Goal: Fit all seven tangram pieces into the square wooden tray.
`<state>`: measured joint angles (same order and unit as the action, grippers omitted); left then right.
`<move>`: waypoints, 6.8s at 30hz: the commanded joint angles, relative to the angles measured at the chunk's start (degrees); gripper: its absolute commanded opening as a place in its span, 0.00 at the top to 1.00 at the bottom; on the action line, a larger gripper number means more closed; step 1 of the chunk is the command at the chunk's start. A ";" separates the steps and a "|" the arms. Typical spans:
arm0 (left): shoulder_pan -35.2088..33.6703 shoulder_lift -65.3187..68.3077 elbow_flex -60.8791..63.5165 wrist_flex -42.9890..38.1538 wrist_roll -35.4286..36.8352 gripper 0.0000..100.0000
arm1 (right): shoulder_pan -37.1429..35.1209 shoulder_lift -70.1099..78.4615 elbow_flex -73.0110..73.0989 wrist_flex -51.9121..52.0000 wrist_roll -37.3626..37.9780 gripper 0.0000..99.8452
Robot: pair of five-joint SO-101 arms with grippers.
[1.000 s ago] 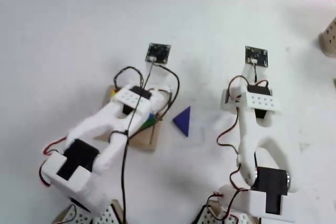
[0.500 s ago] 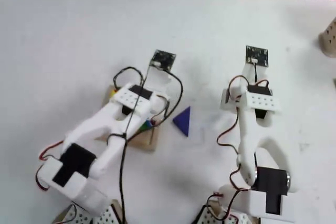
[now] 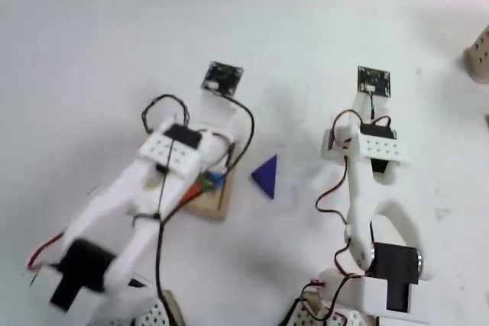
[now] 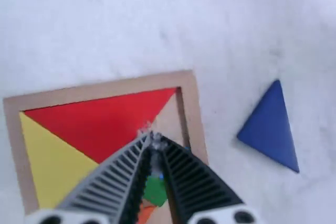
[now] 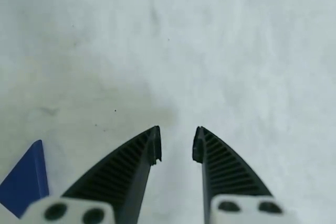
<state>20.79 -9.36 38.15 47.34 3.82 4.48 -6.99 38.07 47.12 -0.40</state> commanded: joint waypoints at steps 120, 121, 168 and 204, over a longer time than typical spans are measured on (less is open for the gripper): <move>-5.14 10.33 -2.46 -13.98 6.68 0.71 | -1.19 -1.98 -0.18 -0.84 2.73 0.89; -5.14 10.86 -3.16 -13.45 6.68 0.71 | -1.19 -1.98 -0.18 -0.84 2.73 0.89; -1.71 18.24 -9.93 -10.11 7.82 0.95 | -1.19 -1.98 -0.18 -0.84 2.73 0.89; -2.86 8.92 -5.63 0.44 -70.33 0.95 | -0.92 2.15 -2.29 -1.27 2.81 0.89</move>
<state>17.80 2.51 31.74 47.78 -60.00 3.87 -4.79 37.98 46.51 1.71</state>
